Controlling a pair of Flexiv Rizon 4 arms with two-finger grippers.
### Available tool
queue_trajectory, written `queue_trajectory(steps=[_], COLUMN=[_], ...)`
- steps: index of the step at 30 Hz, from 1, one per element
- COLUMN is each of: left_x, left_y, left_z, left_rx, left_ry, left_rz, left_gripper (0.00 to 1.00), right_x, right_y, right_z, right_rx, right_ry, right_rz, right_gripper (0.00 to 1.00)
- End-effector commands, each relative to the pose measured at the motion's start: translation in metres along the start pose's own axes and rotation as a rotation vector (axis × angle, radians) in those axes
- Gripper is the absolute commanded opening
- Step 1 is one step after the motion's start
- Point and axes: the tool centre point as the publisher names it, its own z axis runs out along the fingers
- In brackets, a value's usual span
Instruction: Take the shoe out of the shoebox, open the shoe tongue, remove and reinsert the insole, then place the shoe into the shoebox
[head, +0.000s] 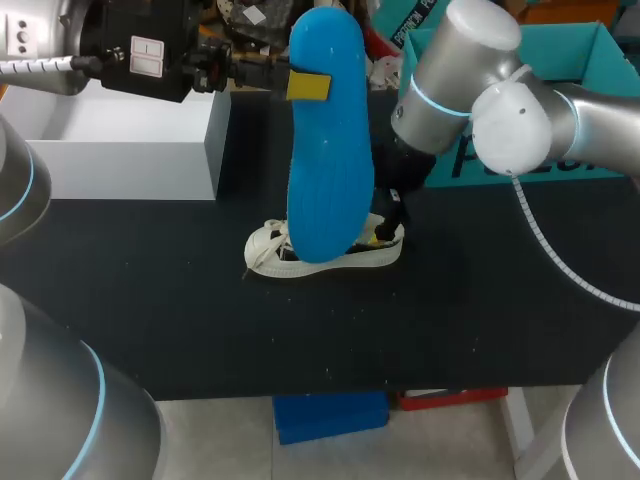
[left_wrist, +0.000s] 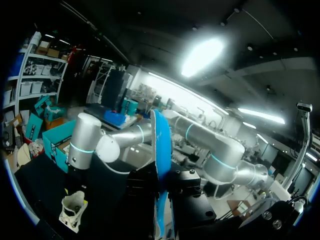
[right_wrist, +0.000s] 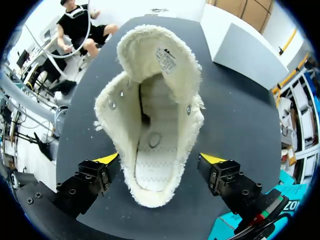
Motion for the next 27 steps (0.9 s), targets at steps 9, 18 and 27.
queue_trajectory(steps=[9, 18, 27], left_x=[0.0, 0.0, 0.0], left_y=[-0.001, -0.001, -0.001], left_z=[0.001, 0.001, 0.001], left_rx=[-0.003, -0.003, -0.003], left_ry=[-0.003, -0.003, -0.003], left_rz=[-0.002, -0.002, -0.002], left_gripper=[0.0, 0.0, 0.0], right_x=[0.007, 0.004, 0.001], right_y=[-0.016, -0.026, -0.034], right_z=[0.008, 0.014, 0.023], right_rx=[-0.308, -0.363, -0.407], right_ry=[-0.013, -0.038, -0.046], right_rz=[0.013, 0.023, 0.037], right_gripper=[1.0, 1.0, 1.0])
